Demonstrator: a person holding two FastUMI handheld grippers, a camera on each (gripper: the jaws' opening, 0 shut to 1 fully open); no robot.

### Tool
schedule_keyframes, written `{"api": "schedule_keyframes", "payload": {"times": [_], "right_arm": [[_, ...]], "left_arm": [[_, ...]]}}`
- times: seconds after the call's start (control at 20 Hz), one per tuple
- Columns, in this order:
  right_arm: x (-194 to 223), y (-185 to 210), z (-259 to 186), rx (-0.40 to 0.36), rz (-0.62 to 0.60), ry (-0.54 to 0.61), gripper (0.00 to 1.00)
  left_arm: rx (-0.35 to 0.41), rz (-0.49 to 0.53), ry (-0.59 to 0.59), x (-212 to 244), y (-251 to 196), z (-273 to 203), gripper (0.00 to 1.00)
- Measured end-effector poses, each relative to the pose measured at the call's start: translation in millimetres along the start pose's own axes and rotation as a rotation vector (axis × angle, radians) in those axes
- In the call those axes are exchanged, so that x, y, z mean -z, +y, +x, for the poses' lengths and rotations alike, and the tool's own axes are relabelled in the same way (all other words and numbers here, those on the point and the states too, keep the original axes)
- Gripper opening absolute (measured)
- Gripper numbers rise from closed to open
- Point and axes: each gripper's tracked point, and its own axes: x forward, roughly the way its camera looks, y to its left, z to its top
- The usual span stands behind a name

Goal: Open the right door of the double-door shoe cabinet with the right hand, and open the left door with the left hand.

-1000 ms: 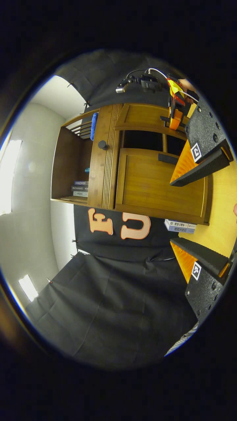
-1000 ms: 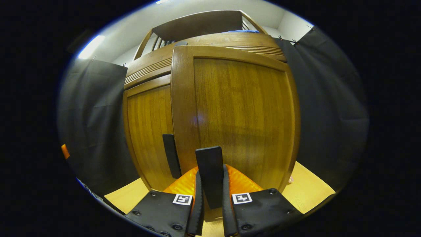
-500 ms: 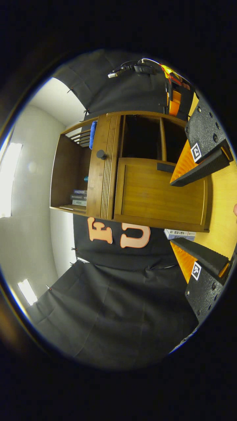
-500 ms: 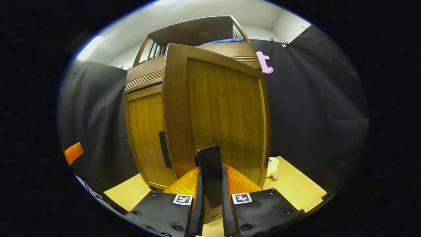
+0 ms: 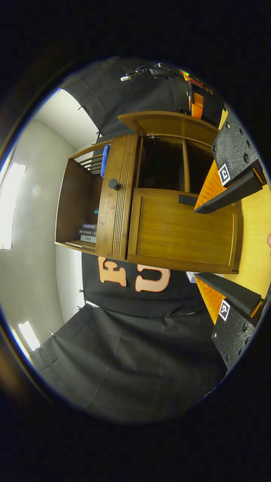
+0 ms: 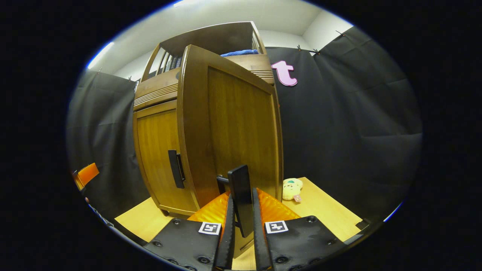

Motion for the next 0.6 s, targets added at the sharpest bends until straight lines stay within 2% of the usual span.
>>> {"api": "schedule_keyframes", "payload": {"times": [0.2,0.25,0.3,0.35,0.4,0.45,0.5,0.55,0.6], "right_arm": [[-2,-13,-3,0.054,0.009,-0.009,0.29],[-1,-17,-3,0.071,0.01,-0.008,0.25],[0,-22,-3,0.09,0.009,-0.002,0.25],[-1,-27,-5,0.109,0.007,0.0,0.29],[-4,-31,-6,0.123,0.004,-0.008,0.24],[-7,-38,-7,0.146,-0.007,-0.019,0.34],[-4,-43,-4,0.154,-0.026,-0.008,0.34],[-7,-47,-5,0.147,-0.038,-0.014,0.16],[-6,-49,-5,0.136,-0.046,-0.012,0.05]], "left_arm": [[0.013,-0.004,0.003,2,-4,1,0.94],[0.016,-0.003,0.003,3,-5,1,0.95],[0.02,0.0,0.004,3,-6,2,0.95],[0.024,0.001,0.006,3,-8,1,0.95],[0.027,-0.001,0.004,2,-8,1,0.95],[0.03,-0.003,-0.002,0,-9,1,0.94],[0.032,-0.004,-0.007,-1,-9,1,0.91],[0.034,-0.003,-0.01,-1,-10,2,0.94],[0.037,-0.001,-0.01,-1,-11,4,0.98]]}}
